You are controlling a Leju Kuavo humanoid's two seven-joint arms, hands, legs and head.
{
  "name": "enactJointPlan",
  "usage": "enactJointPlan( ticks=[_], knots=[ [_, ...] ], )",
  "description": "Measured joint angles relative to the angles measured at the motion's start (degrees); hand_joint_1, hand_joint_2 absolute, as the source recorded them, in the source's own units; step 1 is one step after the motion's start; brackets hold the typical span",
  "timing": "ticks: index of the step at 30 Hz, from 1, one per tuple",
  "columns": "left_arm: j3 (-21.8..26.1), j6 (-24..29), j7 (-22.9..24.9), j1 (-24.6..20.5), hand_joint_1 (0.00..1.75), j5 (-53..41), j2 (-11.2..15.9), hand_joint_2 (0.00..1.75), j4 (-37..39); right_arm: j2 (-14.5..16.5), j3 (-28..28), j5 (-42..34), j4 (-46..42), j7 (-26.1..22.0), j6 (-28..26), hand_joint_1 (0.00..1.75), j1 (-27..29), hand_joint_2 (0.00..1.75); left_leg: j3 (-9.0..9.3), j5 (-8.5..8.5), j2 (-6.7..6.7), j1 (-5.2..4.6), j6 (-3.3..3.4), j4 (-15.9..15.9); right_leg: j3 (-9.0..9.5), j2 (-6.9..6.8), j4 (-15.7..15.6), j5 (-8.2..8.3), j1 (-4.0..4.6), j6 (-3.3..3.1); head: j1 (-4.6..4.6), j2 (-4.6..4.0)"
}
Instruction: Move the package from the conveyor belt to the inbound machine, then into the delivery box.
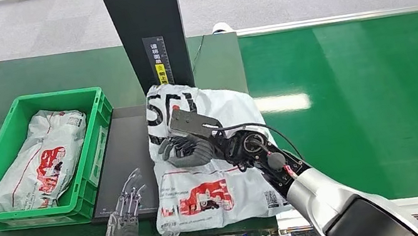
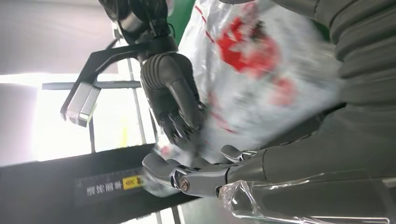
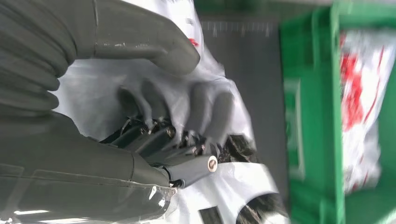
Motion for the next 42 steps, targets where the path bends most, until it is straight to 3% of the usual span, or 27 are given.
enactJointPlan(
  ticks=[2, 8, 12, 17, 23, 31, 37, 42],
  knots=[
    [-0.1, 0.1, -0.2, -0.2, 0.00, 0.2, 0.2, 1.75, 0.3, -0.5, 0.2, -2.1, -0.2, -4.0, -2.0, 0.00, 0.1, 1.75, 0.00, 0.00, 0.00, 0.00, 0.00, 0.0, 0.00, 0.00, 0.0, 0.00, 0.00, 0.00, 0.00, 0.00],
    [0.0, 0.5, -0.8, -0.2, 0.00, 0.7, 0.5, 1.75, 0.4, -1.9, -5.4, -13.1, -8.4, -22.6, -18.0, 0.00, 1.9, 1.75, 0.00, 0.00, 0.00, 0.00, 0.00, 0.0, 0.00, 0.00, 0.0, 0.00, 0.00, 0.00, 0.01, 0.00],
    [0.1, 1.0, -1.2, -0.1, 0.00, 0.7, 0.7, 1.75, 0.5, -3.0, -11.5, -18.2, -21.6, -27.3, -24.1, 0.00, 8.4, 1.75, -0.01, -0.03, -0.03, 0.00, -0.03, 0.0, 0.00, -0.01, 0.0, -0.03, 0.00, -0.01, 0.00, 0.00],
    [0.1, 2.4, -0.3, 0.7, 0.00, -0.8, 0.8, 1.75, -0.3, -3.3, -20.4, -24.3, -38.1, -27.1, -26.8, 0.00, 18.6, 1.75, -0.02, -0.08, -0.03, 0.00, -0.08, 0.0, -0.01, -0.02, 0.0, -0.07, 0.01, -0.04, 0.00, 0.00],
    [-3.6, 3.7, 5.8, -1.4, 0.00, -10.6, 0.4, 1.75, 2.1, -2.2, -28.0, -27.7, -47.9, -26.3, -26.8, 0.00, 28.1, 1.75, 0.01, -0.08, -0.05, 0.00, -0.08, 0.0, 0.00, -0.03, 0.0, -0.07, 0.00, -0.04, -0.01, 0.00],
    [-11.7, 5.4, 9.1, -12.0, 0.00, -20.8, -2.5, 1.75, 20.6, -0.8, -33.3, -28.6, -53.0, -24.3, -26.4, 0.00, 35.1, 1.75, 0.03, -0.07, -0.03, -0.01, -0.09, 0.0, 0.03, -0.02, 0.0, -0.04, 0.00, -0.05, 0.00, 0.00],
    [-15.8, 6.9, 8.0, -19.6, 0.00, -22.6, -5.2, 1.75, 35.7, 0.1, -35.3, -29.1, -55.7, -21.9, -24.2, 0.00, 38.0, 1.75, 0.03, -0.07, -0.04, -0.01, -0.09, 0.0, 0.04, -0.02, 0.0, -0.04, 0.00, -0.05, -0.01, 0.00],
    [-17.4, 7.4, 7.1, -24.2, 0.01, -22.6, -6.0, 1.75, 42.7, 0.5, -36.0, -29.5, -56.8, -21.2, -22.8, 0.00, 39.4, 1.75, 0.17, -0.07, -0.04, 0.00, -0.08, 0.0, 0.23, -0.04, 0.0, -0.05, 0.00, -0.05, -0.01, 0.00]
  ],
)
